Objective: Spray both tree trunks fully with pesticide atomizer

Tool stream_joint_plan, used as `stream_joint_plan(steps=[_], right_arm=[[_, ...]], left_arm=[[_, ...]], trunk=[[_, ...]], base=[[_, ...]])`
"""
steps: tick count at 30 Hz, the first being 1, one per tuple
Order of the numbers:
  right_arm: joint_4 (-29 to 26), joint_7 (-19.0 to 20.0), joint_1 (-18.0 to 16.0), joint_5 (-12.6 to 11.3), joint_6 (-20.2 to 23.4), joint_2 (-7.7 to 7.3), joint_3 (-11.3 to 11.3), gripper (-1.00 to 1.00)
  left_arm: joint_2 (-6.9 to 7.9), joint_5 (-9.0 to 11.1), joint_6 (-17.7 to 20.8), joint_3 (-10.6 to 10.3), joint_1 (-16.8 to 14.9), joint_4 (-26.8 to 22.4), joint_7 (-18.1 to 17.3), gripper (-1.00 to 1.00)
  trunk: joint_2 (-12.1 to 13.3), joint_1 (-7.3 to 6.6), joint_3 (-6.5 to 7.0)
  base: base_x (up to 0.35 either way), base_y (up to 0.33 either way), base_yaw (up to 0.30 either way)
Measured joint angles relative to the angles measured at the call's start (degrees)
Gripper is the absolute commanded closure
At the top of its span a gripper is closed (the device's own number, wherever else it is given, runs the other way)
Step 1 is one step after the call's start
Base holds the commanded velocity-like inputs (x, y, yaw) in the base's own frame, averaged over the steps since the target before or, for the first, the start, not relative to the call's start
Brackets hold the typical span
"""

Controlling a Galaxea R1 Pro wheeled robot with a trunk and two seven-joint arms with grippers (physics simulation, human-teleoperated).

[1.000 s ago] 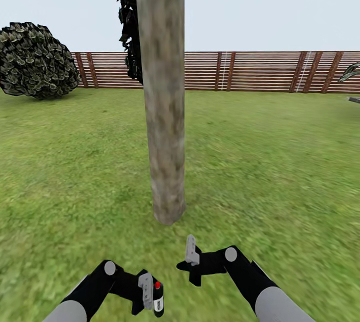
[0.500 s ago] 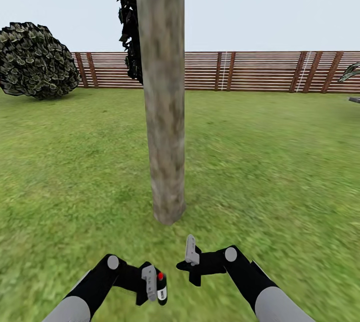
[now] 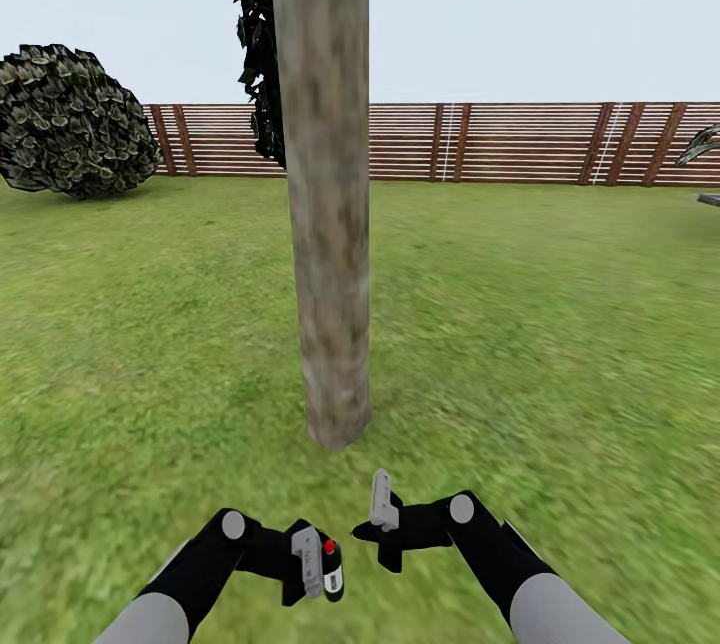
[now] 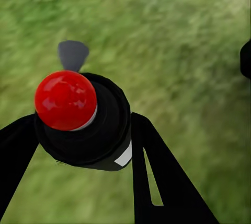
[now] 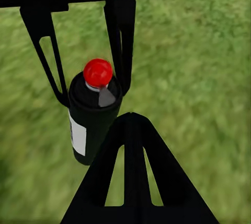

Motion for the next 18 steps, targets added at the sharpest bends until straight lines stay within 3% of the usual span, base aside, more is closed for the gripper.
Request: stream_joint_plan(steps=[9,18], right_arm=[[0.04,0.00,0.00,0.00,0.00,0.00,-0.01,1.00],[0.07,0.00,0.00,0.00,0.00,0.00,-0.01,1.00]], left_arm=[[-0.99,0.15,0.00,0.00,-0.08,-0.06,0.09,1.00],[-1.60,1.64,-0.08,0.00,-0.06,-0.06,0.31,1.00]], trunk=[[0.00,0.00,0.00],[0.00,0.00,0.00]], base=[[0.000,0.000,0.000],[0.000,0.000,0.000]])
